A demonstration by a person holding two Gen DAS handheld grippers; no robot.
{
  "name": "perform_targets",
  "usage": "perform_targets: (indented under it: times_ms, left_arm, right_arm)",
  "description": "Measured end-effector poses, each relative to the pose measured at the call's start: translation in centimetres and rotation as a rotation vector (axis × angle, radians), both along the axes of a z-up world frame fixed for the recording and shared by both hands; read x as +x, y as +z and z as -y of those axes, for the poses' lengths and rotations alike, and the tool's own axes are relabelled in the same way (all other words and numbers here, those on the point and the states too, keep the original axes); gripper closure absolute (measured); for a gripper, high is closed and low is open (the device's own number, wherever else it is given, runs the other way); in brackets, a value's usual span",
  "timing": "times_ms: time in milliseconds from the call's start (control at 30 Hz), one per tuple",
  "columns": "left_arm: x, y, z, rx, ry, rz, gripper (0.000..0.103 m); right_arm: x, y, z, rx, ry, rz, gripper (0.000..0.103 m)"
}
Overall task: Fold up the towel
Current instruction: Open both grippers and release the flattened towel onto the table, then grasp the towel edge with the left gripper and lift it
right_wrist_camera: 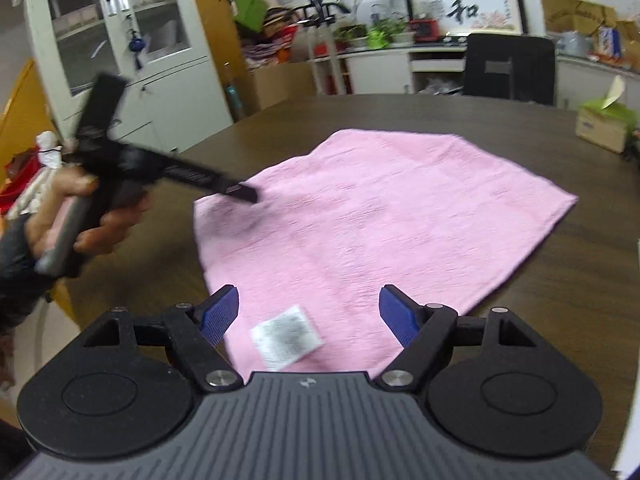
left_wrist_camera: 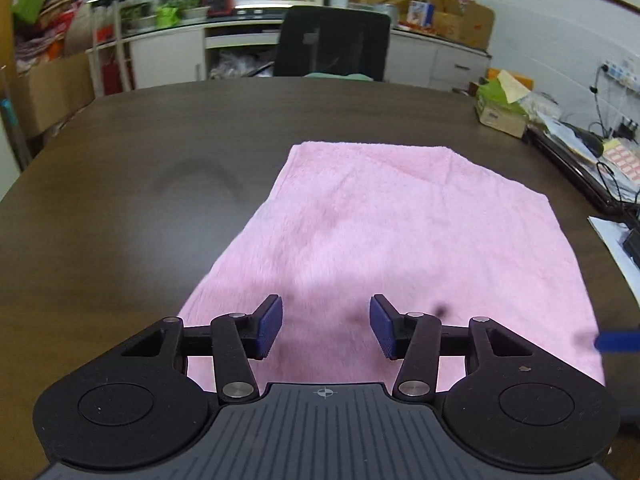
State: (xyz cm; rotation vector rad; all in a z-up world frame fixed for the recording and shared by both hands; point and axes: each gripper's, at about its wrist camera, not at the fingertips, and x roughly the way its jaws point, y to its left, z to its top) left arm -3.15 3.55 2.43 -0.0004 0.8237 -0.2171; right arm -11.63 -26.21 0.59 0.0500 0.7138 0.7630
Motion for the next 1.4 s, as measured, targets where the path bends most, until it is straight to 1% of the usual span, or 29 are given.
perform_targets:
  times_ms: [33, 133, 167, 200, 267, 333, 400, 467, 567, 667, 700, 767, 833, 900, 1033, 1100, 1133, 1200, 1233, 1300, 1400]
  left_arm:
    - [0.7, -0.4, -0.1, -0.001, -0.011, -0.006, 0.054]
    - [0.9, -0.9, 0.0, 0.022, -0.041, 0.01, 0.052]
    - [0.6, -0.9, 0.0, 0.026, -0.042, 0.008, 0.049]
    - [0.0, -0.9, 0.3, 0.033, -0.042, 0.003, 0.044]
    - [-1.5, -1.1, 1.3, 0.064, -0.044, -0.008, 0.04]
    - [-3.3, -1.2, 2.8, 0.103, -0.036, -0.019, 0.039]
    - [-3.8, -1.1, 3.4, 0.101, -0.035, -0.03, 0.035]
    - [-4.3, -1.0, 3.6, 0.085, -0.038, -0.041, 0.034]
    - [-5.1, -0.8, 3.9, 0.061, -0.043, -0.057, 0.034]
    - [-4.7, 0.2, 2.5, -0.025, -0.028, -0.046, 0.035]
    - [-4.5, 0.7, 2.0, -0.042, -0.017, -0.02, 0.035]
    - [-3.7, 1.6, 1.3, -0.051, -0.001, 0.03, 0.035]
    - [-2.9, 2.0, 1.0, -0.067, -0.009, 0.053, 0.035]
    - [-1.9, 1.7, 1.1, -0.095, -0.034, 0.053, 0.035]
    - [-0.9, 0.3, 2.1, -0.075, -0.047, 0.035, 0.035]
    - [-0.9, 0.3, 1.7, -0.083, -0.04, 0.06, 0.034]
    - [-0.9, 0.6, 1.1, -0.09, -0.027, 0.076, 0.032]
    - [-0.4, 1.6, -0.5, -0.108, 0.012, 0.106, 0.02]
    - [0.1, 2.0, -1.3, -0.12, 0.032, 0.112, 0.018]
    - [1.4, 2.6, -3.1, -0.153, 0.077, 0.111, 0.017]
    - [4.3, 2.8, -5.8, -0.246, 0.107, 0.057, 0.017]
  right_arm:
    - [0.0, -0.1, -0.3, -0.005, 0.008, -0.013, 0.024]
    - [0.3, -0.5, -0.6, -0.022, 0.025, -0.055, 0.024]
    - [0.4, -0.6, -0.6, -0.027, 0.028, -0.069, 0.024]
    - [0.5, -0.6, -0.4, -0.025, 0.027, -0.073, 0.024]
    - [0.9, -0.5, 0.4, -0.02, 0.017, -0.091, 0.024]
    - [1.8, -0.4, 1.5, -0.011, -0.006, -0.117, 0.024]
    - [3.0, -0.1, 2.6, -0.023, -0.049, -0.131, 0.024]
    - [4.0, 0.0, 3.4, -0.036, -0.077, -0.139, 0.024]
    - [4.6, 0.3, 4.0, -0.037, -0.094, -0.159, 0.024]
    - [4.4, 0.8, 3.6, -0.083, -0.083, -0.157, 0.023]
    - [4.3, 0.8, 3.5, -0.086, -0.082, -0.155, 0.022]
    - [4.1, 1.0, 3.3, -0.091, -0.081, -0.151, 0.022]
    - [4.2, 1.6, 3.5, -0.081, -0.107, -0.12, 0.022]
    - [4.9, 2.4, 3.2, -0.08, -0.143, -0.086, 0.022]
    - [7.1, 3.6, 1.9, -0.074, -0.204, -0.038, 0.021]
    - [8.1, 3.7, 0.9, -0.084, -0.218, -0.018, 0.021]
    - [8.4, 3.7, 0.4, -0.096, -0.217, -0.008, 0.02]
    - [9.1, 3.3, -0.8, -0.118, -0.2, 0.009, 0.02]
    - [9.2, 3.0, -1.4, -0.118, -0.173, 0.006, 0.02]
    - [9.3, 2.4, -2.4, -0.115, -0.118, -0.002, 0.02]
    - [9.0, 1.3, -3.9, -0.138, -0.053, -0.004, 0.02]
